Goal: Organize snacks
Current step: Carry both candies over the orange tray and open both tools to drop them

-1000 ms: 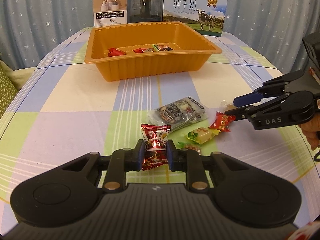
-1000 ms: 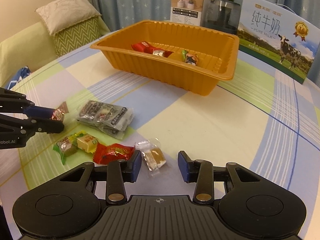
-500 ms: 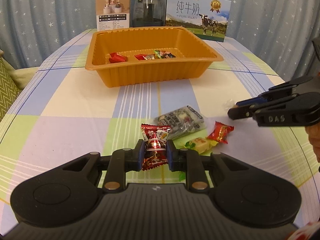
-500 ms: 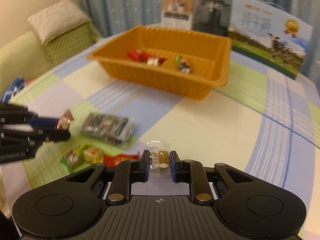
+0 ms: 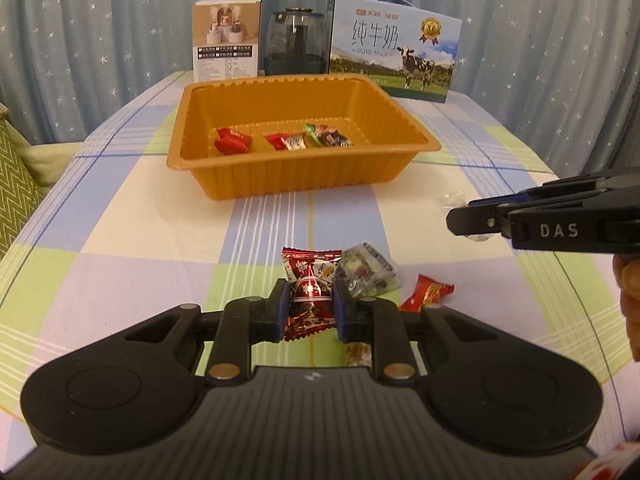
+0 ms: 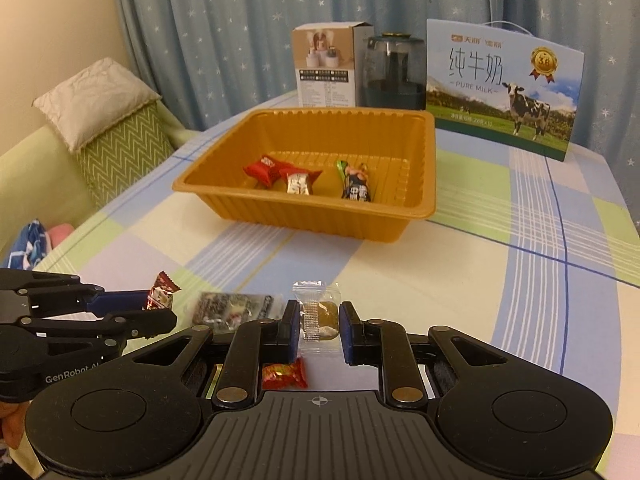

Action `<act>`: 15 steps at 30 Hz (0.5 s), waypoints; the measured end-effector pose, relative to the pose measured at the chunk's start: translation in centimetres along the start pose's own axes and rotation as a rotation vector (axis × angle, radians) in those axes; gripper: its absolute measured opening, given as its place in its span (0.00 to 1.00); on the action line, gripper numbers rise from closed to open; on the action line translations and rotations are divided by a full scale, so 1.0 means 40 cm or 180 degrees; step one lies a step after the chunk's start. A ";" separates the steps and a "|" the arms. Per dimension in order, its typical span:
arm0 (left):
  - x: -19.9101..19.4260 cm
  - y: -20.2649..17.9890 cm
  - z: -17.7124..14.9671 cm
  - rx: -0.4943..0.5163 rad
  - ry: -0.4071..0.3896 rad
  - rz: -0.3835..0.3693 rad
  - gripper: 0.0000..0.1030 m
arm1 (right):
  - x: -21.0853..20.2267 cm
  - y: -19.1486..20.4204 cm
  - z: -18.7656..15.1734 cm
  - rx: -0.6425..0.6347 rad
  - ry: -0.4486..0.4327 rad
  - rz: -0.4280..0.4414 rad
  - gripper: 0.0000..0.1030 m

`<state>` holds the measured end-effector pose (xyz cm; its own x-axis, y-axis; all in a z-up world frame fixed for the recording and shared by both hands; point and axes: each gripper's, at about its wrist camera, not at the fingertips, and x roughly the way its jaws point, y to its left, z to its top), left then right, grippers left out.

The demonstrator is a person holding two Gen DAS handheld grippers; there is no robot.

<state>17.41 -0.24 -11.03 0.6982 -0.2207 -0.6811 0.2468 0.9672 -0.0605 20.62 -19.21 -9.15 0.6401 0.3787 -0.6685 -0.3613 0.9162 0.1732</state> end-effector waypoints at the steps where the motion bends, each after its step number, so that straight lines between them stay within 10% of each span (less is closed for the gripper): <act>1: -0.001 0.000 0.004 -0.0004 -0.0014 -0.0001 0.20 | 0.001 0.002 0.003 0.0013 -0.0004 -0.0009 0.20; 15: -0.019 -0.001 0.081 0.0007 -0.0236 -0.0011 0.20 | 0.000 0.014 0.031 0.0164 -0.0108 -0.0054 0.20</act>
<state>19.06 -0.51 -8.17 0.7452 -0.2328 -0.6249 0.2506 0.9662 -0.0611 21.27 -18.53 -8.14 0.6687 0.3665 -0.6469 -0.3152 0.9278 0.1997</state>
